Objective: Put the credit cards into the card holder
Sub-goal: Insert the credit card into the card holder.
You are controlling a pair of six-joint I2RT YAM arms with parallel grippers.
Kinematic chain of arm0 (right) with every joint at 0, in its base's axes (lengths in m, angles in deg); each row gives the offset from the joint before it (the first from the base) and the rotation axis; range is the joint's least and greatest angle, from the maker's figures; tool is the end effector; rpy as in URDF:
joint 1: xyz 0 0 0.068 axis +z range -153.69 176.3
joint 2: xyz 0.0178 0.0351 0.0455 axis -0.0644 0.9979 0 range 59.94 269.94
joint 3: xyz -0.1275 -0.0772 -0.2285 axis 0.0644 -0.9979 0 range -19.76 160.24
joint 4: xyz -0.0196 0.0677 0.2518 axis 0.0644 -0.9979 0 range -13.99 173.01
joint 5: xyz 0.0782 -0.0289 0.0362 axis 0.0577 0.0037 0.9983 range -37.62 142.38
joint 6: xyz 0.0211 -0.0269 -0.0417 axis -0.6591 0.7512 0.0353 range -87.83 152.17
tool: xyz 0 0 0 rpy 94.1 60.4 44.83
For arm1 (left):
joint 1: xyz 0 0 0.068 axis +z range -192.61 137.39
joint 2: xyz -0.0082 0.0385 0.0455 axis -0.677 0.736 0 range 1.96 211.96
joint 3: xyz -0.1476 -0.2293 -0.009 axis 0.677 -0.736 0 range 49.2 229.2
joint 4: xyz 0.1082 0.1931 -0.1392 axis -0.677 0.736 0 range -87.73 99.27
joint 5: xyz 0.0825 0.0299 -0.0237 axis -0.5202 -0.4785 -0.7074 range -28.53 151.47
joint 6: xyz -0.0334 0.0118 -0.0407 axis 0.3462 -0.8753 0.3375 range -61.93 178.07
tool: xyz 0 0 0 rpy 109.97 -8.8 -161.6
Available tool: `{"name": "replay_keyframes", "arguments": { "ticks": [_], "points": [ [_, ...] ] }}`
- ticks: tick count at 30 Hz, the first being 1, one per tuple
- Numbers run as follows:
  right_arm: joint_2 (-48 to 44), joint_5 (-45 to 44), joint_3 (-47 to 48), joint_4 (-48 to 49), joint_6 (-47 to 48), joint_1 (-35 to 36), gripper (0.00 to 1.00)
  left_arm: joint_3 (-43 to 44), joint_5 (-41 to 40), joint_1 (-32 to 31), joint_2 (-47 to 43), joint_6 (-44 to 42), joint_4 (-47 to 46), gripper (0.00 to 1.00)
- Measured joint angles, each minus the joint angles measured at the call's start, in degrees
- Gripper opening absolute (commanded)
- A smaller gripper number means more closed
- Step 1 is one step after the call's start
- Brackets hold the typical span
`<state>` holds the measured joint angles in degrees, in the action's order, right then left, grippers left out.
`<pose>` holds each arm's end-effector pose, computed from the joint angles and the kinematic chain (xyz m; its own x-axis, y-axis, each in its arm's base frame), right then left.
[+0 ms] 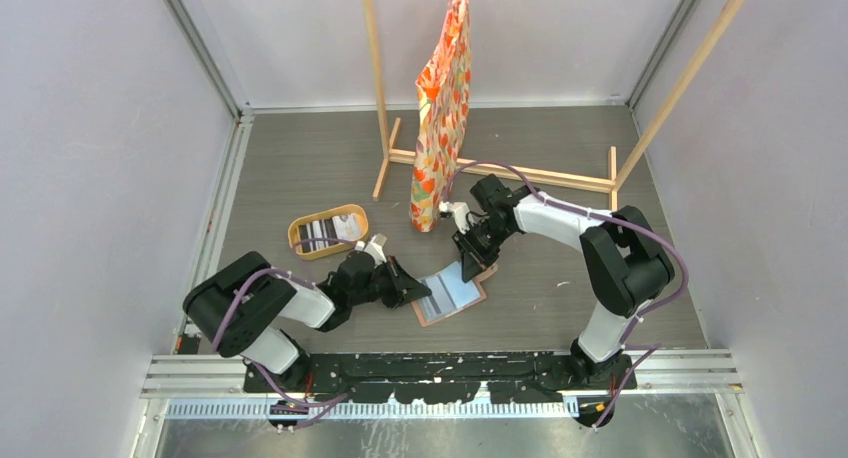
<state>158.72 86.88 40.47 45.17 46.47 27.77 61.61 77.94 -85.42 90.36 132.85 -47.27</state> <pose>0.2570 0.1809 0.1682 -0.6690 -0.6481 -0.3640 -0.7318 0.4885 0.4753 0.1597 -0.1616 0.1059 -0.8943 -0.4329 -0.1132 -0.0954 0.4316 -0.8970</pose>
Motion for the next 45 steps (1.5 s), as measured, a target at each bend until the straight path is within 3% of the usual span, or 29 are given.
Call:
{"name": "replay_keyframes", "arguments": {
  "ticks": [8, 17, 25, 30, 38, 45],
  "points": [
    [2.12, 0.44, 1.33, -1.44, -0.79, -0.92, 0.01, 3.58, 0.22, 1.77, -10.01, -6.27, 19.32, 0.26],
    [2.23, 0.66, 1.42, -2.49, -1.01, -2.05, 0.01, 5.35, 0.72, 4.66, -17.38, -11.69, 34.16, 0.26],
    [2.23, 1.49, 1.97, -3.21, -1.01, -2.21, 0.01, 10.21, 5.2, 4.37, -26.45, -12.44, 35.36, 0.22],
    [2.23, 1.66, 2.08, -3.54, -1.01, -2.29, 0.01, 13.51, 7.1, 2.25, -20.83, -11.3, 29.97, 0.17],
    [2.62, 1.57, 2.29, -3.89, -1.01, -2.36, 0.01, 16.2, 8.92, -1.36, -3.32, -9.38, 23.67, 0.1],
    [3.13, 1.55, 2.58, -4.22, -1.07, -2.82, 0.01, 12.59, 8.59, -0.11, -1.44, -8.85, 24.9, 0.1]
  ]
}}
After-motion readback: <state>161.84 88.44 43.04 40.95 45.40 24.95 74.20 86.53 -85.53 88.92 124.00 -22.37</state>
